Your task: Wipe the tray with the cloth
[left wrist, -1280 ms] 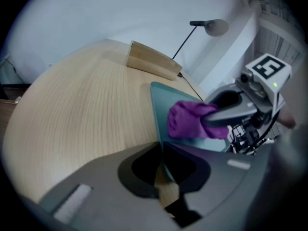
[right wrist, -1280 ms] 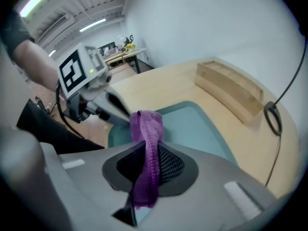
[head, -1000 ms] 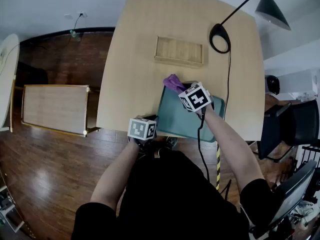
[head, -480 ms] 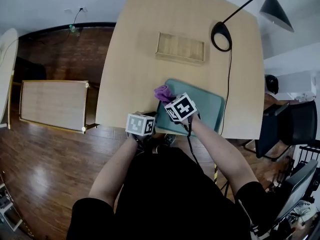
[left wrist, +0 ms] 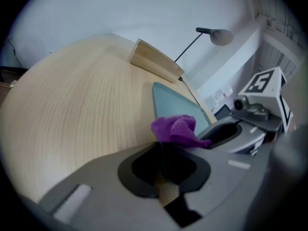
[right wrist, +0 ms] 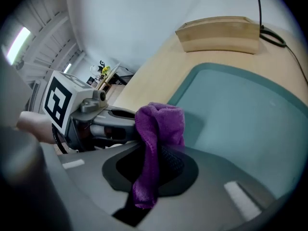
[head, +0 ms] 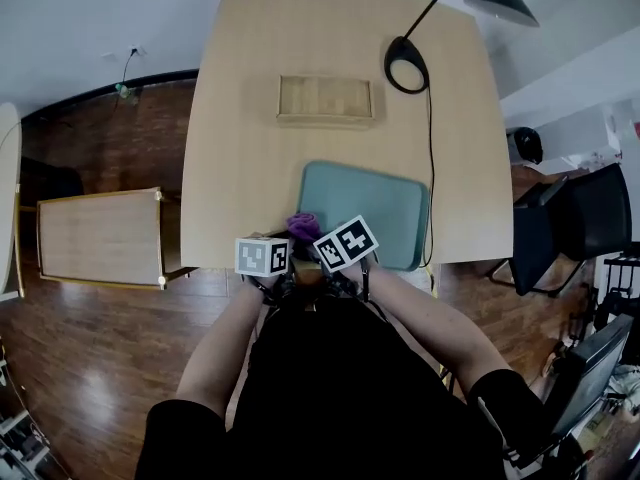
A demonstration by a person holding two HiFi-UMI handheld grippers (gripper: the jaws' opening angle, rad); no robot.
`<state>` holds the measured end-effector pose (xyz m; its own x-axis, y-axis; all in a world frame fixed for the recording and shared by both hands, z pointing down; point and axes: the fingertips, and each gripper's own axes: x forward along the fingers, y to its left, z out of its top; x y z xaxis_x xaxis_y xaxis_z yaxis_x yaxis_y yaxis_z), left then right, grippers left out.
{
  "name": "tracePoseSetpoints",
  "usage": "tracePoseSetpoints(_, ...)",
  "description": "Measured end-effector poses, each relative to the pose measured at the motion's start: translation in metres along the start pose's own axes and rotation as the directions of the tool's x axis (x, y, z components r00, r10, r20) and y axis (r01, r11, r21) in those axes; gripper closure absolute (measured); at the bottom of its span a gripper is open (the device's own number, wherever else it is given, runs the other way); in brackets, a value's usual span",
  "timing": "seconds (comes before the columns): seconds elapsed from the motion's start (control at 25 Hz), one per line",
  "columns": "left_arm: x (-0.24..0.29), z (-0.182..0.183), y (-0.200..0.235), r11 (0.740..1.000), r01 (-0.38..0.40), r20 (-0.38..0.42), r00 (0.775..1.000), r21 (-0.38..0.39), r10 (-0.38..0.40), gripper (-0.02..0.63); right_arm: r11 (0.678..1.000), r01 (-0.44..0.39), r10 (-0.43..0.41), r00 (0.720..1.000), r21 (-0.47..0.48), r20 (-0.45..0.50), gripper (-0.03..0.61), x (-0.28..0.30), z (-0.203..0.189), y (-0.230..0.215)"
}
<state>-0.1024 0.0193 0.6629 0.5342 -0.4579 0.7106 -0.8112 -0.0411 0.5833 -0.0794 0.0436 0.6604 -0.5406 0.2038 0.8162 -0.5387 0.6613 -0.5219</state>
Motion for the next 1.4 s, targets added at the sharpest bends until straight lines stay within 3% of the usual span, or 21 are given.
tracePoseSetpoints(0.28, 0.0, -0.002, 0.002, 1.0, -0.023, -0.002, 1.0, 0.021, 0.023, 0.565, 0.992, 0.022, -0.032, 0.997, -0.128, -0.074, 0.522, -0.009, -0.036, 0.001)
tracePoseSetpoints(0.48, 0.0, -0.002, 0.005, 0.999, -0.037, -0.021, 0.999, 0.018, 0.037, 0.565, 0.999, 0.022, -0.018, 0.993, -0.038, 0.118, 0.523, -0.045, -0.021, -0.017)
tracePoseSetpoints(0.6, 0.0, -0.001, 0.007, 0.998, -0.064, -0.049, 0.997, 0.02, 0.065, 0.565, 0.994, 0.063, -0.086, 0.959, 0.091, 0.27, 0.523, -0.091, -0.014, -0.05)
tracePoseSetpoints(0.76, -0.014, 0.004, 0.012, 0.993, -0.111, -0.019, 0.994, 0.037, 0.112, 0.538, 0.954, 0.131, -0.234, 0.889, 0.271, 0.394, 0.522, -0.164, -0.036, -0.114)
tracePoseSetpoints(0.92, -0.041, 0.002, 0.021, 0.988, -0.155, 0.027, 0.988, 0.022, 0.154, 0.532, 0.896, 0.232, -0.388, 0.824, 0.379, 0.413, 0.522, -0.224, -0.069, -0.186)
tracePoseSetpoints(1.08, -0.069, -0.005, 0.032, 0.977, -0.213, 0.063, 0.975, -0.018, 0.213, 0.532, 0.827, 0.316, -0.505, 0.78, 0.464, 0.369, 0.522, -0.259, -0.097, -0.249)
tracePoseSetpoints(1.2, -0.083, -0.012, 0.035, 0.968, -0.244, 0.083, 0.965, -0.054, 0.248, 0.534, 0.798, 0.347, -0.53, 0.793, 0.492, 0.3, 0.522, -0.259, -0.113, -0.282)
tracePoseSetpoints(1.32, -0.089, -0.017, 0.031, 0.961, -0.265, 0.104, 0.957, -0.074, 0.272, 0.535, 0.788, 0.334, -0.513, 0.821, 0.518, 0.251, 0.518, -0.244, -0.126, -0.307)
tracePoseSetpoints(1.4, -0.092, -0.018, 0.028, 0.957, -0.278, 0.125, 0.95, -0.085, 0.287, 0.546, 0.777, 0.331, -0.515, 0.824, 0.535, 0.238, 0.514, -0.236, -0.133, -0.32)
